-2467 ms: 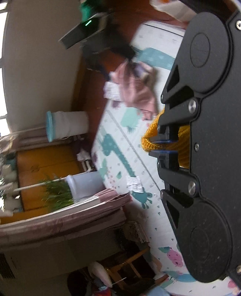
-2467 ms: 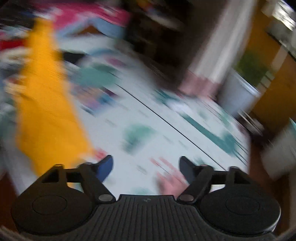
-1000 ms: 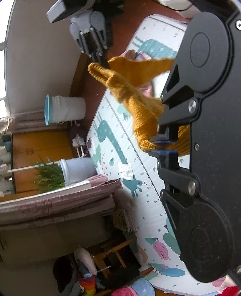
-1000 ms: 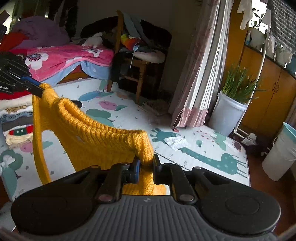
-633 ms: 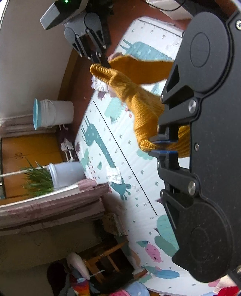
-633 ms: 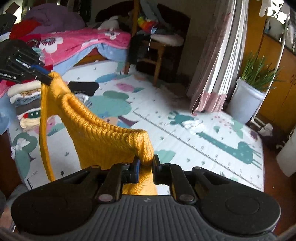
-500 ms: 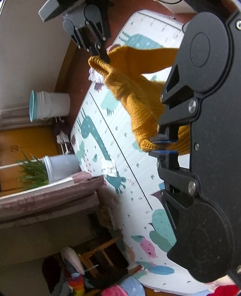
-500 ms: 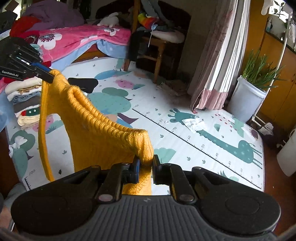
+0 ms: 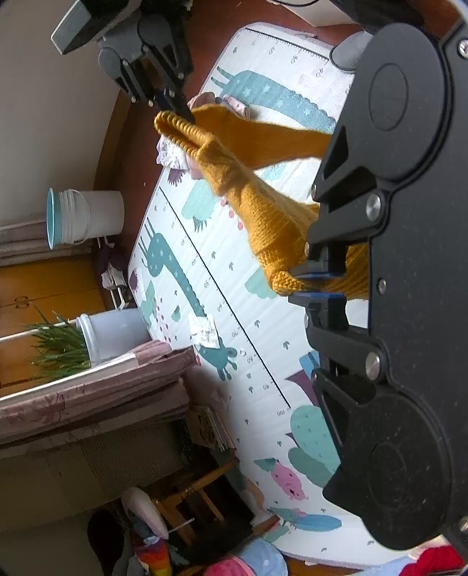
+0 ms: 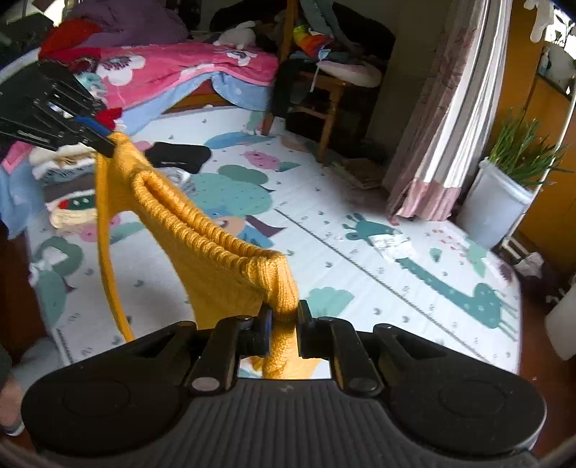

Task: Fold clothes
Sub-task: 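Grasp the yellow sweater's other edge with the right tool, holding it up, then lower the held yellow sweater onto the mat with both tools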

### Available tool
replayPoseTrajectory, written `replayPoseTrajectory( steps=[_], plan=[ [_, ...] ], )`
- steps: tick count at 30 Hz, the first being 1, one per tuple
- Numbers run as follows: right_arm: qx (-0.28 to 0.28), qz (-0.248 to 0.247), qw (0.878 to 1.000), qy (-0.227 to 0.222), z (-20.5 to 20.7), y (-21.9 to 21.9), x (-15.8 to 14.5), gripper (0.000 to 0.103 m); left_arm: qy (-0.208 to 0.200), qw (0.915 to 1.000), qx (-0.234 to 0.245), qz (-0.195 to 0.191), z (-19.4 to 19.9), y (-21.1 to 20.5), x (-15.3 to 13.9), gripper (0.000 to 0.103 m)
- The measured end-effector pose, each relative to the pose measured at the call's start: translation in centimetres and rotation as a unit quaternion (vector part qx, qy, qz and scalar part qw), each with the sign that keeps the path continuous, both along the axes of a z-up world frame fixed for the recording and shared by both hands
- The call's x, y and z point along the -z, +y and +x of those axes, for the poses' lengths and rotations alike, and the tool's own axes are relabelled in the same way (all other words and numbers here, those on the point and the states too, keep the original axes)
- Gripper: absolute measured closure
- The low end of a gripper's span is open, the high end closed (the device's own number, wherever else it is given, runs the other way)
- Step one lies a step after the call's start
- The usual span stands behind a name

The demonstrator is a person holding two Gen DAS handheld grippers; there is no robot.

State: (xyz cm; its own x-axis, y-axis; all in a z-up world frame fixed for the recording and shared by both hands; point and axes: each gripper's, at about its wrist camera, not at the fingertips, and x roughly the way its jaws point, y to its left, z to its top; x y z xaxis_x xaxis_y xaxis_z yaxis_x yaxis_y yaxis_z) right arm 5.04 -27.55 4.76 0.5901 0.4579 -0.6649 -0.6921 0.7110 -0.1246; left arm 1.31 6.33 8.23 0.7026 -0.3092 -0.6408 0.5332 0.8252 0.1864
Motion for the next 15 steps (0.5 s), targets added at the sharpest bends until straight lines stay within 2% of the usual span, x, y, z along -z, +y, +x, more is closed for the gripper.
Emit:
replayPoseTrajectory(
  steps=[4,8,12,15],
  plan=[
    [-0.030,0.043,0.998,0.045,-1.0,2.0,-0.2,0.089,-0.006,0.9992,-0.040,0.003,0.6,1.7,-0.4,0.098],
    [-0.086,0.069,0.990,0.086,-2.0,7.0,0.2,0.089,-0.015,0.9951,-0.097,0.009,1.9,4.2,-0.7,0.098],
    [-0.123,0.102,0.980,0.121,-1.8,12.8,1.0,0.089,-0.031,0.9870,-0.153,0.039,3.8,6.1,-0.3,0.098],
    [-0.115,0.110,0.978,0.136,-0.6,15.9,3.3,0.089,-0.041,0.9815,-0.169,0.079,6.6,5.9,1.4,0.098]
  ],
)
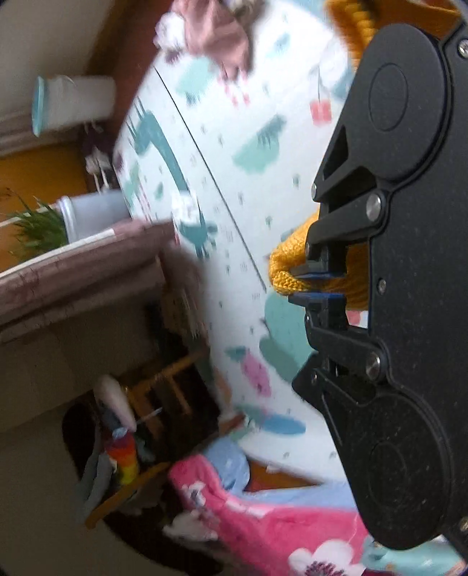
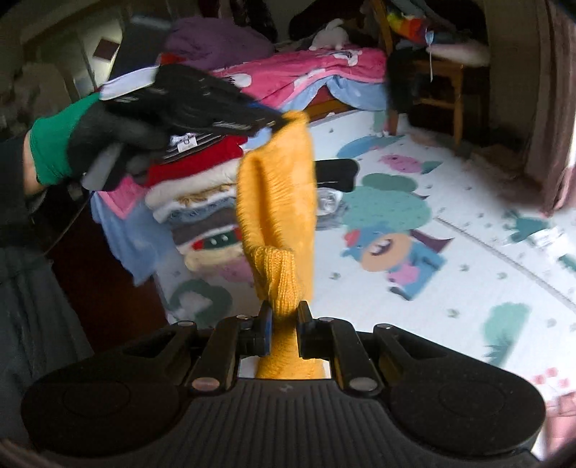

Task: Fold clothes
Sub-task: 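Lower the held yellow sweater onto the mat with both tools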

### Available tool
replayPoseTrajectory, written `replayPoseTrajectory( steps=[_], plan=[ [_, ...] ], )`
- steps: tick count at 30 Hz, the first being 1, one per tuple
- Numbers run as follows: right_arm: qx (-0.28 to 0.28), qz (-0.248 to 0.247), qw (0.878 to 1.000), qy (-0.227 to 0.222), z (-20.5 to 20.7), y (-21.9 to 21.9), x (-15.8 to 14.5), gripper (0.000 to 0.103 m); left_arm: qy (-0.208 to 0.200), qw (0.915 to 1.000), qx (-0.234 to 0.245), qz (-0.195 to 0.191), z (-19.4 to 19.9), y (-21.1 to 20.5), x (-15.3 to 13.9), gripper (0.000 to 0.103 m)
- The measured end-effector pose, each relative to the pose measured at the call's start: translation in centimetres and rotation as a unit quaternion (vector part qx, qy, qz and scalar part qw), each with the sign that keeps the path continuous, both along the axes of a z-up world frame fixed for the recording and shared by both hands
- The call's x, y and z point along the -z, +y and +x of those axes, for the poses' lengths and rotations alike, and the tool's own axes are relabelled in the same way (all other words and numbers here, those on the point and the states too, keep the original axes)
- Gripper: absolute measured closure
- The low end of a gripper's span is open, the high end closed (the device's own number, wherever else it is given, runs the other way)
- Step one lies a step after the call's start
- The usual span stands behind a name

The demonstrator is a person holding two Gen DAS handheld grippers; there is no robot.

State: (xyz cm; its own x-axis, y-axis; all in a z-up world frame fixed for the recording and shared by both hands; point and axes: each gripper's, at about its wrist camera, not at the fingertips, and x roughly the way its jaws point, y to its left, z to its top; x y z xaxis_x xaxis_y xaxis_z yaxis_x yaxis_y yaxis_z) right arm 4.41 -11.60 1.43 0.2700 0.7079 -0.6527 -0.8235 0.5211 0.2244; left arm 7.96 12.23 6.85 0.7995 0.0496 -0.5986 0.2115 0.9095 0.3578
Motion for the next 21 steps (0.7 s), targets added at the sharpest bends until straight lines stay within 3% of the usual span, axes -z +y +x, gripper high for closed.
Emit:
replayPoseTrajectory(
  steps=[5,8,11,15,17,21],
  plan=[
    [0.089,0.012,0.994,0.065,3.0,0.5,6.9,0.089,0.015,0.9973,0.036,0.062,6.0,-4.7,5.2,0.098],
    [0.158,0.024,0.981,0.107,3.8,-1.5,11.7,0.088,0.024,0.9915,0.089,0.092,8.9,-9.2,8.7,0.098],
    [0.250,0.057,0.953,0.159,4.2,-5.1,16.6,0.088,0.034,0.9793,0.159,0.121,10.7,-14.7,12.7,0.098],
    [0.344,0.056,0.915,0.204,3.9,-9.8,22.3,0.088,0.051,0.9679,0.230,0.088,11.6,-21.4,17.8,0.098],
    [0.382,0.049,0.895,0.226,3.7,-12.4,24.4,0.088,0.057,0.9503,0.285,0.113,10.9,-25.0,20.5,0.098],
    [0.450,0.047,0.850,0.271,1.9,-17.4,28.1,0.088,0.072,0.9301,0.344,0.105,9.9,-30.0,23.1,0.097]
  ],
)
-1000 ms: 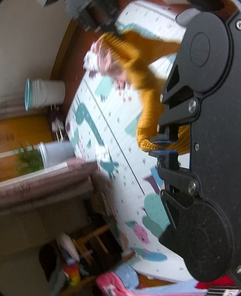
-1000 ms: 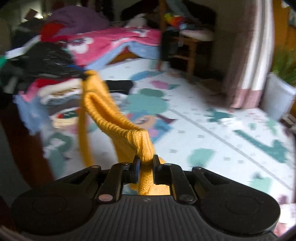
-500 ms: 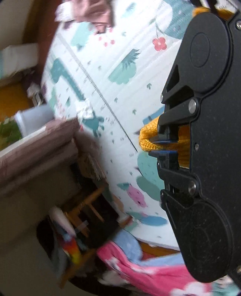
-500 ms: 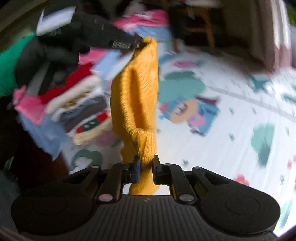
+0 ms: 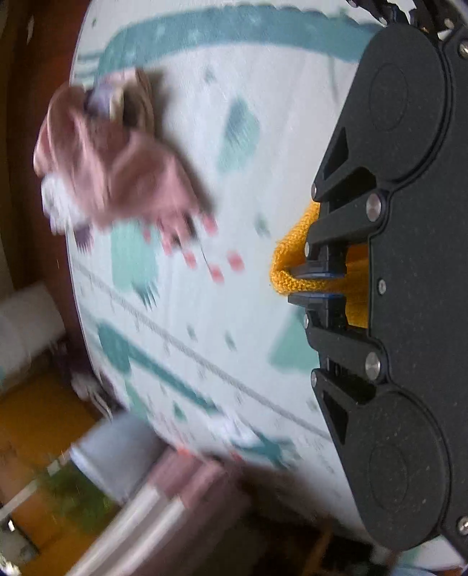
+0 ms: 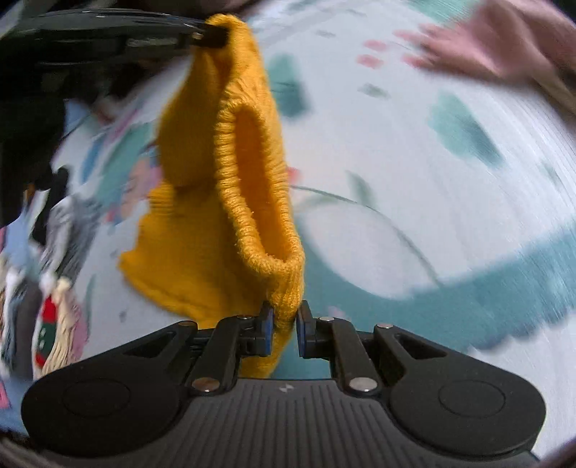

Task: Fold clothes
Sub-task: 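Lower the held yellow sweater onto the mat with both tools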

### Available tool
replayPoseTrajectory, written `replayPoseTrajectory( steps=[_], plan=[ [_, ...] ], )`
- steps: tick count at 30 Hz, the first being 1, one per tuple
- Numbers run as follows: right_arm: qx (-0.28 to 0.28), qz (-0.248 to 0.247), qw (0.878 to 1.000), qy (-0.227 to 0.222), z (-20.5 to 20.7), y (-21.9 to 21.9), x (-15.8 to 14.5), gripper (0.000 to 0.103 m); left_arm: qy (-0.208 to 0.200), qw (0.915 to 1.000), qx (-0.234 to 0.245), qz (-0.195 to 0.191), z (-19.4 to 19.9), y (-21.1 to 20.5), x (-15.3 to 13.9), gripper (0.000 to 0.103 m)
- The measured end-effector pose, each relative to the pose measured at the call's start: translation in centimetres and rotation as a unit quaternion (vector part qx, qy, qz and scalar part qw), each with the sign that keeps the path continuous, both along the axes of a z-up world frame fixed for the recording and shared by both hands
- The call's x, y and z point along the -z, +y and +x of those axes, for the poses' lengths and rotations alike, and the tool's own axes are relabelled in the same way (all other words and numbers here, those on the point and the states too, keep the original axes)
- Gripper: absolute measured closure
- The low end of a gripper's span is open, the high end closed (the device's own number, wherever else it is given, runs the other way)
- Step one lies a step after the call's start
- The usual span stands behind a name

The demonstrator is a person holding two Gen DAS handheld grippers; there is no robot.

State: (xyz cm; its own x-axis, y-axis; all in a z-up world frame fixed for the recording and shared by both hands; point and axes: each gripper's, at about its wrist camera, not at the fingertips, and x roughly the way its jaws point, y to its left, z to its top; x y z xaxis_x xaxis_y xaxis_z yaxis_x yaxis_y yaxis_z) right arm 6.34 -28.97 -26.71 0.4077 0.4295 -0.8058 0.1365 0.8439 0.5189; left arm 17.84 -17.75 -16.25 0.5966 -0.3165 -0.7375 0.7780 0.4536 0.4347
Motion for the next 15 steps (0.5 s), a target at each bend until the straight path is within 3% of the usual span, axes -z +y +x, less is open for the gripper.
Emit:
replayPoseTrajectory(
  steps=[8,12,15],
  plan=[
    [0.056,0.028,0.996,0.064,-5.2,-1.2,3.2,0.088,0.058,0.9953,0.077,0.008,-3.9,-5.3,4.4,0.097],
    [0.076,0.075,0.988,0.113,-7.7,-0.1,4.8,0.088,0.104,0.9849,0.137,0.021,-7.5,-6.3,6.0,0.092],
    [0.065,0.113,0.976,0.172,-9.1,1.5,6.2,0.088,0.126,0.9805,0.149,0.019,-8.9,-5.7,5.9,0.057]
  ],
)
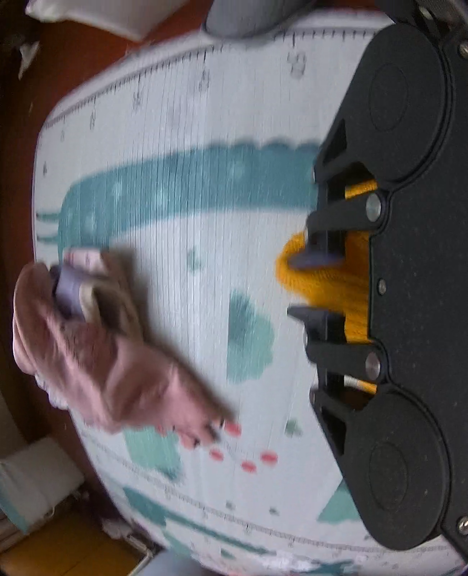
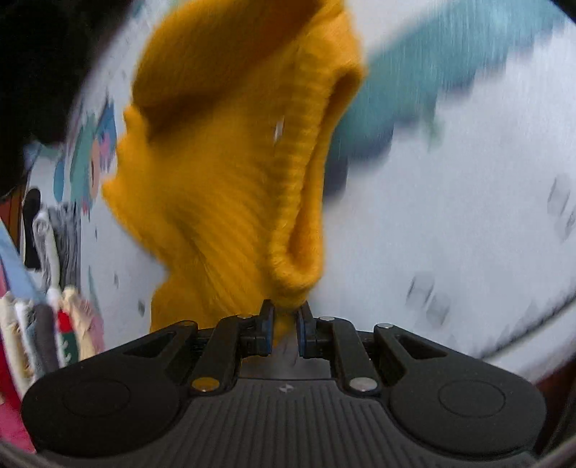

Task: Fold clothes

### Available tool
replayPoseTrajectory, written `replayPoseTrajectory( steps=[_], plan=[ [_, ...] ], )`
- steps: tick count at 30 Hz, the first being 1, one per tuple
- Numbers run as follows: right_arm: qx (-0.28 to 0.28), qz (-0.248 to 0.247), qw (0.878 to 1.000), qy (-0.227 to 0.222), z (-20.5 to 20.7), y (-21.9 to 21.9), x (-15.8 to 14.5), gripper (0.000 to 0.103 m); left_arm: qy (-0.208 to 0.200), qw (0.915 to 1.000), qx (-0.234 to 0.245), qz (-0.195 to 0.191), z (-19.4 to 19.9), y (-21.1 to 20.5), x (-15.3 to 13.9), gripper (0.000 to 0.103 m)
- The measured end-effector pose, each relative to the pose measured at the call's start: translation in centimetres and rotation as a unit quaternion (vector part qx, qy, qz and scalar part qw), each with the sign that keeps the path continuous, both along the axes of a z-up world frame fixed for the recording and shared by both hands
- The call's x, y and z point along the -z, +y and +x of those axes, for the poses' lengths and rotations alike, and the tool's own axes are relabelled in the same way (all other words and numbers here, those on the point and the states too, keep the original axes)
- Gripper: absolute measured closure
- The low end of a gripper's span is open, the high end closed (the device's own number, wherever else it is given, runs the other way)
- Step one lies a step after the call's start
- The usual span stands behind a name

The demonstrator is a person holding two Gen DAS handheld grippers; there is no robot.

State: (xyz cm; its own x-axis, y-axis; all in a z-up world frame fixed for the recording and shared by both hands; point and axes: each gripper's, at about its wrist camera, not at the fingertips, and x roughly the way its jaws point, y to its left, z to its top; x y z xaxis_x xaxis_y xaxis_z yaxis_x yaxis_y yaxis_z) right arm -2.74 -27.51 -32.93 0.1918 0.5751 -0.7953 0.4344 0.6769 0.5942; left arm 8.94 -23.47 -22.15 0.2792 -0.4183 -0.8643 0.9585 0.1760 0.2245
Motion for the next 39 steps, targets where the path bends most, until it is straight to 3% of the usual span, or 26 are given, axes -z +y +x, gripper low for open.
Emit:
replayPoseTrajectory(
  steps=[1,4,7,10,13,14,17,18,20,23,25,26,28,30,32,35,37,38,39],
  plan=[
    [-0.015,0.008,1.000,0.018,-0.3,0.8,0.4,0.087,0.005,0.9999,-0.007,-0.008,0.0,0.6,-0.5,0.047],
    [-0.066,0.024,0.997,0.037,-1.0,3.0,0.5,0.080,0.026,0.9980,-0.044,-0.037,1.4,3.3,-2.5,0.046],
    [-0.157,0.013,0.987,0.015,-0.8,5.3,-1.3,0.077,0.040,0.9880,-0.125,-0.082,4.4,8.2,-5.1,0.047],
    [-0.308,-0.030,0.948,-0.066,0.0,7.7,-4.9,0.077,0.042,0.9689,-0.220,-0.104,7.3,14.5,-6.5,0.047],
    [-0.412,-0.074,0.897,-0.144,1.7,9.0,-7.8,0.072,0.012,0.9548,-0.288,-0.073,8.4,20.4,-6.1,0.047],
    [-0.423,-0.107,0.885,-0.165,2.6,8.9,-8.5,0.071,0.008,0.9541,-0.294,-0.058,8.3,21.9,-5.6,0.047],
    [-0.403,-0.209,0.864,-0.219,6.2,7.2,-9.9,0.071,0.021,0.9524,-0.302,-0.037,6.8,24.9,-3.8,0.047],
    [-0.395,-0.256,0.850,-0.238,7.3,6.8,-10.2,0.071,0.033,0.9527,-0.301,-0.032,6.1,25.6,-3.2,0.047],
    [-0.406,-0.322,0.809,-0.279,9.0,6.5,-10.8,0.069,0.064,0.9576,-0.280,-0.022,4.0,26.2,-2.2,0.048],
    [-0.458,-0.380,0.724,-0.348,10.5,6.8,-11.5,0.054,0.110,0.9675,-0.227,-0.015,0.1,26.8,-0.7,0.047],
    [-0.501,-0.396,0.676,-0.368,11.3,7.2,-11.2,0.037,0.101,0.9755,-0.194,-0.020,-2.8,27.0,0.1,0.047],
    [-0.519,-0.403,0.656,-0.372,11.8,7.5,-10.9,0.033,0.097,0.9791,-0.177,-0.022,-4.2,27.0,0.4,0.047],
    [-0.548,-0.412,0.628,-0.368,13.0,8.8,-10.0,0.031,0.080,0.9837,-0.158,-0.030,-6.1,26.8,1.2,0.047],
    [-0.570,-0.402,0.619,-0.360,14.2,9.7,-9.3,0.031,0.076,0.9830,-0.160,-0.048,-6.7,25.6,2.2,0.048],
    [-0.582,-0.391,0.620,-0.352,15.4,10.8,-9.3,0.031,0.082,0.9809,-0.164,-0.066,-6.7,23.7,3.0,0.048],
    [-0.588,-0.351,0.645,-0.340,16.8,11.4,-9.8,0.032,0.102,0.9793,-0.161,-0.067,-6.9,20.9,4.2,0.048],
    [-0.591,-0.313,0.666,-0.331,17.6,11.6,-10.0,0.036,0.094,0.9880,-0.120,-0.024,-8.1,19.5,5.4,0.052],
    [-0.593,-0.302,0.673,-0.323,18.0,11.6,-9.9,0.041,0.089,0.9914,-0.097,-0.001,-8.5,19.7,6.0,0.058],
    [-0.596,-0.291,0.679,-0.315,18.4,11.5,-9.8,0.059,0.087,0.9932,-0.076,0.009,-8.5,20.4,6.4,0.058]
  ],
)
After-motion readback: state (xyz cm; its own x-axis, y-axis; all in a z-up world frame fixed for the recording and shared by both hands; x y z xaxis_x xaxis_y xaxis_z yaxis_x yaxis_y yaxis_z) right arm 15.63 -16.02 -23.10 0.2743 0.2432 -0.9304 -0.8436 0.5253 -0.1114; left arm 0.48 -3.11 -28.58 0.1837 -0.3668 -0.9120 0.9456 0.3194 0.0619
